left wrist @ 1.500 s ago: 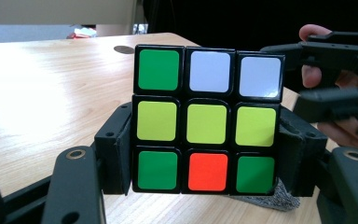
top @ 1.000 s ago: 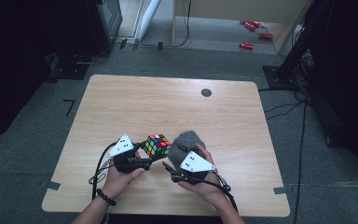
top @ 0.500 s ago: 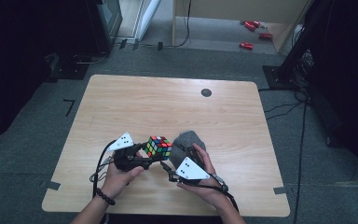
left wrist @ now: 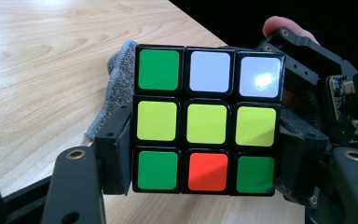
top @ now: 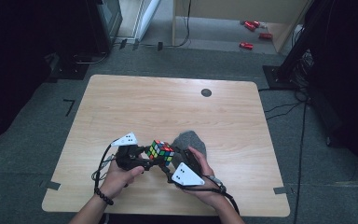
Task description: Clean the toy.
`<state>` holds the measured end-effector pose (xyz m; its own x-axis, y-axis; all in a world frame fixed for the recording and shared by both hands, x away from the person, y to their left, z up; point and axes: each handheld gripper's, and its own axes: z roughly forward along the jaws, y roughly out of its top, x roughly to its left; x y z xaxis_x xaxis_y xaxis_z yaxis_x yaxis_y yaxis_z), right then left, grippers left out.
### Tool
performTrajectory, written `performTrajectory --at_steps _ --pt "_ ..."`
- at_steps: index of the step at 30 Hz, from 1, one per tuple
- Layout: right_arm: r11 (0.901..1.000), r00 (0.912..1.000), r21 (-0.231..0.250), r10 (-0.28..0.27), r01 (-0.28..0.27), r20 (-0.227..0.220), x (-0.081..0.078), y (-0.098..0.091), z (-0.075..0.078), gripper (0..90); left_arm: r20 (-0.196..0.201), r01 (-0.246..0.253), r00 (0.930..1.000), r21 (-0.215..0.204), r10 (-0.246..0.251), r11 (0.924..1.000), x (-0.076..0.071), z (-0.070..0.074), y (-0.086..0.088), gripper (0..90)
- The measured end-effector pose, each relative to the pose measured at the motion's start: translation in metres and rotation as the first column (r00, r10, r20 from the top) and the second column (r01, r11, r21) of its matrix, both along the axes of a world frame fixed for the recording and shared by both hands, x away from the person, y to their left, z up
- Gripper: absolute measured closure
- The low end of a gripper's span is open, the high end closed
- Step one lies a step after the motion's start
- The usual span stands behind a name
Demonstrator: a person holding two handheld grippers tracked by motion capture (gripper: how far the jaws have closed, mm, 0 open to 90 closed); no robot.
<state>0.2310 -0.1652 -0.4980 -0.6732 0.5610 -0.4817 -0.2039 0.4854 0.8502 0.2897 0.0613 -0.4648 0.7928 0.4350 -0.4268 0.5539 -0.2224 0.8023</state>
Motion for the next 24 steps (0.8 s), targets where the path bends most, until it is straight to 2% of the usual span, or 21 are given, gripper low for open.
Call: performTrajectory --at_steps 3,10,14,16,21,24 --pt "0.9996 0.9997 -0.028 0.003 -0.003 0.025 -0.002 0.000 0.000 32.6 0.005 0.011 0.9999 0.004 -0.011 0.9999 0.001 0.001 0.001 33.4" --pt "1.0000 1.0000 -0.008 0.003 -0.003 -0.001 -0.002 -0.002 0.003 34.0 0.018 0.007 0.9998 -0.013 -0.007 0.9999 0.000 0.002 0.001 30.8" --pt "0.9997 0.9992 0.024 -0.001 0.002 -0.039 -0.001 -0.005 0.004 34.0 0.069 -0.017 0.9975 -0.031 0.019 0.9994 -0.002 0.005 0.003 28.7" --pt "0.9996 0.9986 0.023 -0.015 0.016 -0.051 0.001 -0.007 0.004 34.1 0.082 -0.029 0.9961 -0.058 0.034 0.9979 -0.002 0.007 0.007 28.9" --pt "0.9973 0.9941 0.042 -0.057 0.061 -0.093 0.006 -0.015 0.003 34.1 0.118 -0.058 0.9903 -0.123 0.073 0.9907 0.000 0.011 0.018 29.7" --pt "0.9942 0.9907 0.062 -0.080 0.088 -0.110 0.009 -0.018 0.004 34.1 0.171 -0.081 0.9800 -0.128 0.102 0.9885 0.000 0.010 0.020 30.0"
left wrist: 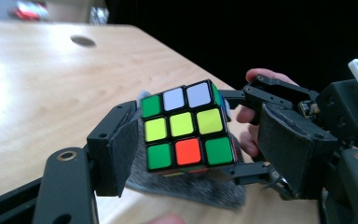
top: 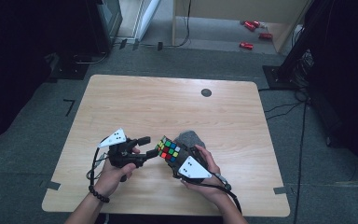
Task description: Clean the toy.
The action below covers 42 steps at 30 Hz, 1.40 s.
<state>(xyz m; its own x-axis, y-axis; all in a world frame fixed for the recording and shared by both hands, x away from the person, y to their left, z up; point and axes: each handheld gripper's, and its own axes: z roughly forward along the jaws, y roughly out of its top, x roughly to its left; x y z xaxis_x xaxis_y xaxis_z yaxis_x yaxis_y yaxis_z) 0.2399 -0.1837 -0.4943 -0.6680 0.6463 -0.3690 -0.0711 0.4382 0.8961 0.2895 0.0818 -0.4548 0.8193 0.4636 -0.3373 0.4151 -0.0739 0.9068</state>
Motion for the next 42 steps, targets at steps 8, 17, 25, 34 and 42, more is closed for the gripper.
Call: performTrajectory --at_steps 8,17,25,34,42 --pt "0.9952 0.9964 0.074 -0.060 0.064 -0.060 0.007 -0.015 0.006 34.1 0.089 -0.080 0.9933 0.070 0.073 0.9943 0.000 -0.007 -0.001 32.4" --pt "0.9768 0.9822 0.188 -0.069 0.102 -0.175 0.009 -0.026 0.021 34.1 0.237 -0.107 0.9698 0.202 0.058 0.9736 -0.010 -0.014 -0.016 28.8" --pt "0.9563 0.9687 0.276 -0.028 0.097 -0.247 0.007 -0.025 0.030 34.2 0.374 -0.145 0.9267 0.272 0.034 0.9513 -0.021 -0.020 -0.028 24.6" --pt "0.9284 0.9541 0.359 0.017 0.096 -0.299 0.004 -0.021 0.038 34.2 0.446 -0.169 0.8950 0.326 0.007 0.9302 -0.028 -0.024 -0.040 21.7" --pt "0.9310 0.9450 0.355 0.036 0.087 -0.325 0.000 -0.011 0.038 34.2 0.485 -0.182 0.8745 0.336 -0.004 0.9242 -0.034 -0.025 -0.048 20.7"
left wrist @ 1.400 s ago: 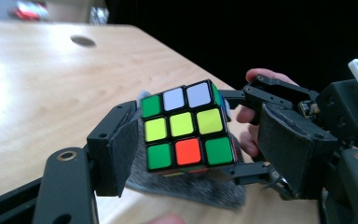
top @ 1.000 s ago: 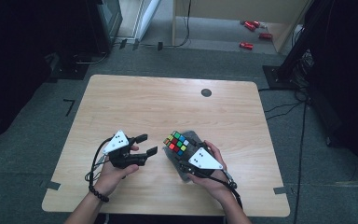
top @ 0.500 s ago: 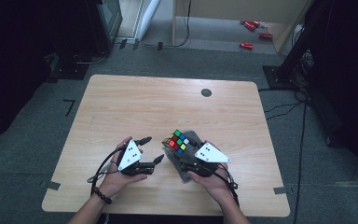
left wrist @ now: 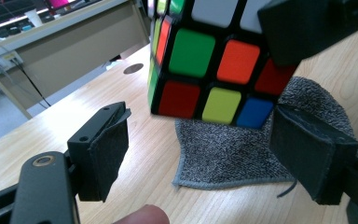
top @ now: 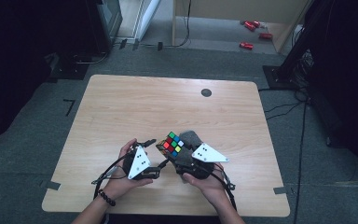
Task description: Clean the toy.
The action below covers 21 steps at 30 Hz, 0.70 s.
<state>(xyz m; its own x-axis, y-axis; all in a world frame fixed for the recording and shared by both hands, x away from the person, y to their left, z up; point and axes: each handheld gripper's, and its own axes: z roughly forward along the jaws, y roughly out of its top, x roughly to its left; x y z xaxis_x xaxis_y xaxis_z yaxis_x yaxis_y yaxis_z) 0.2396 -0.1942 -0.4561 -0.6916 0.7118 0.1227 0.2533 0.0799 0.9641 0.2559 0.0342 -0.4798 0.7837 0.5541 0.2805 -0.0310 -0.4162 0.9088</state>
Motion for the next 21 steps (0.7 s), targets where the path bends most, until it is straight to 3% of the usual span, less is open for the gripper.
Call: performTrajectory --at_steps 8,15,21 --pt "0.9998 0.9992 0.014 0.011 -0.010 -0.038 -0.0031 0.0093 -0.0008 34.2 0.036 -0.008 0.9993 0.002 0.008 1.0000 -0.0048 -0.0004 -0.0043 21.5" --pt "0.9973 0.9944 0.071 -0.009 0.017 -0.106 -0.0024 0.0093 0.0002 34.2 0.066 -0.023 0.9975 0.000 0.023 0.9997 -0.0078 -0.0009 -0.0057 24.8" --pt "0.9962 0.9916 0.078 -0.029 0.039 -0.126 -0.0014 0.0081 0.0001 34.2 0.075 -0.029 0.9967 0.003 0.028 0.9996 -0.0087 -0.0020 -0.0055 28.9"
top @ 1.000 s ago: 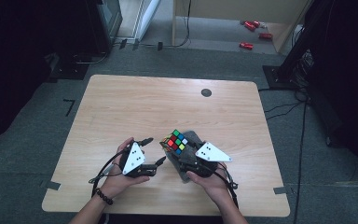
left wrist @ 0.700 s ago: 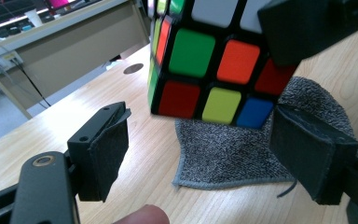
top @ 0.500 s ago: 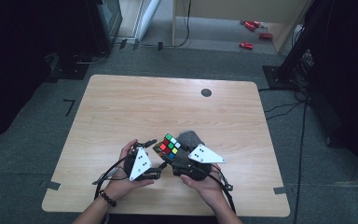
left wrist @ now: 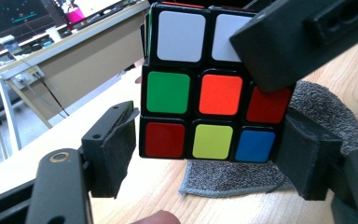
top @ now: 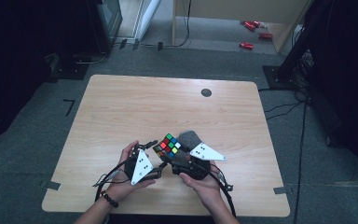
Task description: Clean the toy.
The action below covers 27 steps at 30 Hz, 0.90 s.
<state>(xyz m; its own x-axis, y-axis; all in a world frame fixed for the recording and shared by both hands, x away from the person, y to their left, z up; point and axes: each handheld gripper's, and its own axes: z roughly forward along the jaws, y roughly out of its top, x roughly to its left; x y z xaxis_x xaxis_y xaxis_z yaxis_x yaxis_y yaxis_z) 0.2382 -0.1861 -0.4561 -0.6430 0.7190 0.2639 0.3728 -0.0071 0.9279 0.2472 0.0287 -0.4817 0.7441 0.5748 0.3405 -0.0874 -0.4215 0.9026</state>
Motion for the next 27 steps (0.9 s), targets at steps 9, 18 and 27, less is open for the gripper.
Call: performTrajectory --at_steps 9,18,27 --pt "0.9998 0.9996 0.020 -0.009 0.009 -0.026 0.000 0.000 0.000 34.1 0.006 -0.001 1.0000 0.001 0.001 1.0000 -0.002 0.000 0.000 33.4" --pt "0.9981 0.9991 0.062 0.007 -0.009 0.041 0.002 -0.014 0.012 27.8 -0.107 -0.032 0.9940 -0.070 0.025 0.9970 0.007 0.006 0.015 34.5" --pt "0.9871 0.9972 -0.156 -0.027 0.038 0.070 0.019 -0.045 0.003 32.1 -0.188 -0.080 0.9805 -0.113 0.057 0.9903 0.020 0.010 0.035 34.6"
